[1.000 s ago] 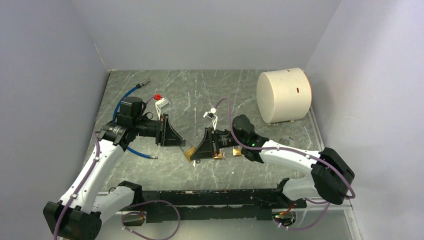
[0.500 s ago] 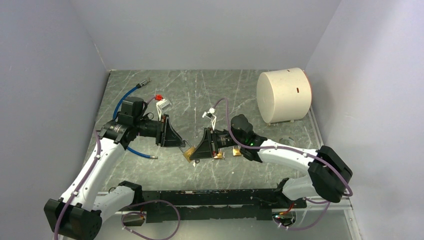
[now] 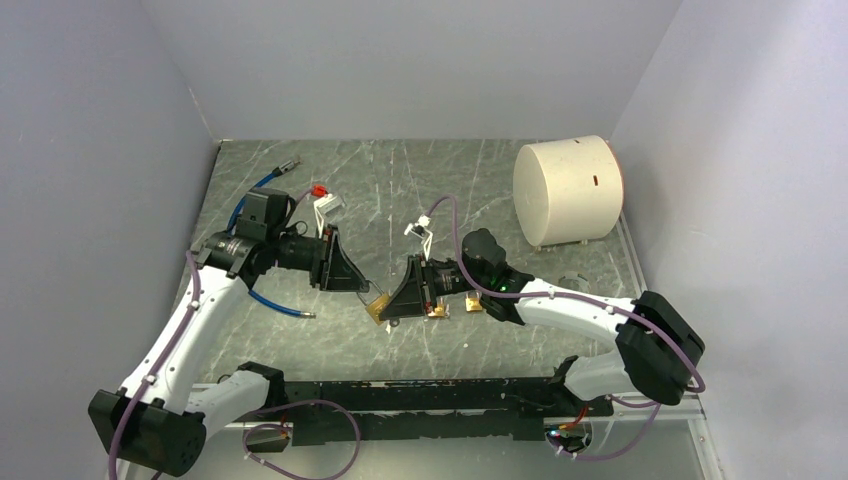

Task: Lock with the key
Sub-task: Lock the lock.

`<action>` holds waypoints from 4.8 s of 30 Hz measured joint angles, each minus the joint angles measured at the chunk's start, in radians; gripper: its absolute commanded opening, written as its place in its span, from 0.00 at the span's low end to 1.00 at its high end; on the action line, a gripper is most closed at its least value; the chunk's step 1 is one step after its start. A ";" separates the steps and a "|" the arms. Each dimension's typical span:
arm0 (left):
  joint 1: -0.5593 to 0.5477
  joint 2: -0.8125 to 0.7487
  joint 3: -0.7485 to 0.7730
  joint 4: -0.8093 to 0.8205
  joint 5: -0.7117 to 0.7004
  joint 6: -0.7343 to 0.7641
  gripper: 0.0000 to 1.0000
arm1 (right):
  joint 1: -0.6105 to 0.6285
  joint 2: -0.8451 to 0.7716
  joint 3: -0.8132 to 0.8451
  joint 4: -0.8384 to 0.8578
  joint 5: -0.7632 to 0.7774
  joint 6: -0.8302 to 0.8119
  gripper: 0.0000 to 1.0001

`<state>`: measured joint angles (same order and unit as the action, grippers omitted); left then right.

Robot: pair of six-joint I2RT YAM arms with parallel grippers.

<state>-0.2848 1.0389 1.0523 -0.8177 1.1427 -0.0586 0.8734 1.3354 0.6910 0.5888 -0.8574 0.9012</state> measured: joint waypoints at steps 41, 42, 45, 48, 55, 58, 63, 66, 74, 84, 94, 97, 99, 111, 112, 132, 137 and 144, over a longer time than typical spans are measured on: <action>0.017 -0.038 -0.103 0.121 -0.010 -0.078 0.03 | 0.005 -0.011 0.000 -0.084 0.043 -0.004 0.00; 0.017 -0.042 -0.111 0.131 -0.012 -0.090 0.03 | 0.005 -0.011 0.000 -0.087 0.044 -0.003 0.00; 0.018 -0.055 -0.139 0.178 -0.015 -0.127 0.03 | 0.004 -0.011 0.000 -0.093 0.047 0.002 0.00; 0.019 -0.065 -0.165 0.227 -0.017 -0.161 0.03 | -0.005 -0.011 0.000 -0.096 0.045 0.016 0.00; 0.020 -0.097 -0.226 0.348 -0.039 -0.228 0.02 | -0.027 -0.010 0.000 -0.096 0.032 0.054 0.00; 0.020 -0.107 -0.246 0.384 -0.043 -0.254 0.03 | -0.028 -0.009 0.000 -0.104 0.036 0.056 0.00; 0.011 -0.113 -0.296 0.441 -0.071 -0.317 0.02 | -0.029 -0.009 0.000 -0.157 0.061 0.030 0.00; 0.001 -0.123 -0.322 0.475 -0.093 -0.358 0.03 | -0.029 -0.009 0.001 -0.182 0.076 0.012 0.00; -0.031 -0.150 -0.354 0.544 -0.165 -0.422 0.03 | -0.033 -0.009 0.001 -0.185 0.080 0.038 0.00; -0.071 -0.152 -0.361 0.596 -0.243 -0.431 0.02 | -0.065 -0.011 0.000 -0.185 0.056 0.097 0.00; -0.087 -0.151 -0.280 0.531 -0.239 -0.373 0.03 | -0.077 -0.031 -0.009 -0.105 0.014 0.140 0.00; -0.088 -0.150 -0.280 0.544 -0.232 -0.381 0.02 | -0.079 -0.038 -0.018 -0.087 0.021 0.150 0.00; -0.088 -0.148 -0.287 0.571 -0.232 -0.400 0.02 | -0.079 -0.045 -0.019 -0.088 0.035 0.148 0.00; -0.098 -0.186 -0.375 0.665 -0.278 -0.492 0.03 | -0.077 -0.060 -0.031 -0.122 0.098 0.112 0.00; -0.100 -0.187 -0.377 0.668 -0.284 -0.494 0.03 | -0.077 -0.058 -0.031 -0.124 0.099 0.113 0.00; -0.116 -0.227 -0.500 0.753 -0.409 -0.571 0.03 | -0.106 0.063 0.041 -0.227 0.033 0.112 0.00; -0.116 -0.227 -0.535 0.779 -0.442 -0.609 0.02 | -0.117 0.109 0.071 -0.264 0.001 0.086 0.00; -0.134 -0.225 -0.608 0.859 -0.502 -0.672 0.03 | -0.124 0.156 0.137 -0.415 0.005 0.051 0.00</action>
<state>-0.4187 0.8135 0.4446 0.0410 0.6403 -0.7303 0.7490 1.4918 0.8276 0.1738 -0.8524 0.9527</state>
